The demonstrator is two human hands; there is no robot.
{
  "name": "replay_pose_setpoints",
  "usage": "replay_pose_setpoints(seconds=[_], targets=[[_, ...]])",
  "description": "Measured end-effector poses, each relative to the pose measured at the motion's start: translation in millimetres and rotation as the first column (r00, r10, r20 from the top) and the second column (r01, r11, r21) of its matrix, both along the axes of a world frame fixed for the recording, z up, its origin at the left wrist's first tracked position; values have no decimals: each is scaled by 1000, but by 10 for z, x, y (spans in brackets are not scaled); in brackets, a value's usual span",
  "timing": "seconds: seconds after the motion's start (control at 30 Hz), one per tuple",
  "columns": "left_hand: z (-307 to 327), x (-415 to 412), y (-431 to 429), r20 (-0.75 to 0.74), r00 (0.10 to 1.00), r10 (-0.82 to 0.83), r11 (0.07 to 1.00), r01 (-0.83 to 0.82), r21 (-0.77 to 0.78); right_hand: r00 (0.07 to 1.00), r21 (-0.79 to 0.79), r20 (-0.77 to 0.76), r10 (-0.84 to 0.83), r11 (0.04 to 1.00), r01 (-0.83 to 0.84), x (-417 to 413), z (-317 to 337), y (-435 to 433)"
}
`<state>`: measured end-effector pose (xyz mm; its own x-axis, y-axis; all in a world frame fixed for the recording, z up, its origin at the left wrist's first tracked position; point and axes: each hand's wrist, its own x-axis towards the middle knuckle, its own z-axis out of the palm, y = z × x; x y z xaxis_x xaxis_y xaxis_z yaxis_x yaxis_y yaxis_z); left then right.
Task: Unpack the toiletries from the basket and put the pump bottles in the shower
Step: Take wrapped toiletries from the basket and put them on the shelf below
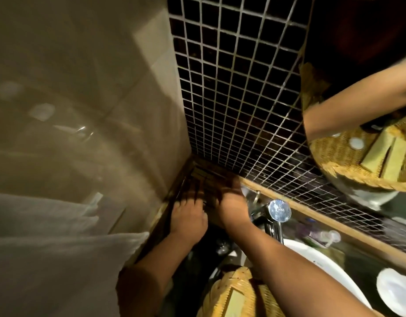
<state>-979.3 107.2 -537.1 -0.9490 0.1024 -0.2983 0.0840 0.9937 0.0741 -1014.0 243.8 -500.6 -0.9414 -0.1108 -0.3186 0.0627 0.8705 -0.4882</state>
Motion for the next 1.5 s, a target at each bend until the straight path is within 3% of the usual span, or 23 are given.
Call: replay_pose_setpoints(seconds=[0.13,0.3,0.57,0.7,0.87,1.0,1.5], targets=[[-2,-10,6,21,1000,2,1000,-2,6,997,14,83,-2,1000,1,-89,13,-7],[-7,-30,12,33,999,0,1000,0,-8,1000,26,-15,-12,1000,12,71,22,2],[54,-33,41,7,1000,-14,999,15,-50,923,226,-157,351,923,-312,340,17,73],[82,-55,96,27,999,43,998,-42,-37,981,99,-44,188,978,-183,320,-18,19],[207,7,101,-11,998,59,998,-58,33,919,242,-76,386,902,-358,322,63,81],[415,114,112,-41,996,83,995,-80,67,962,207,-64,264,947,-246,431,333,155],[1212,977,810,-195,974,-111,984,136,118,938,338,-234,256,926,-168,1396,1325,962]])
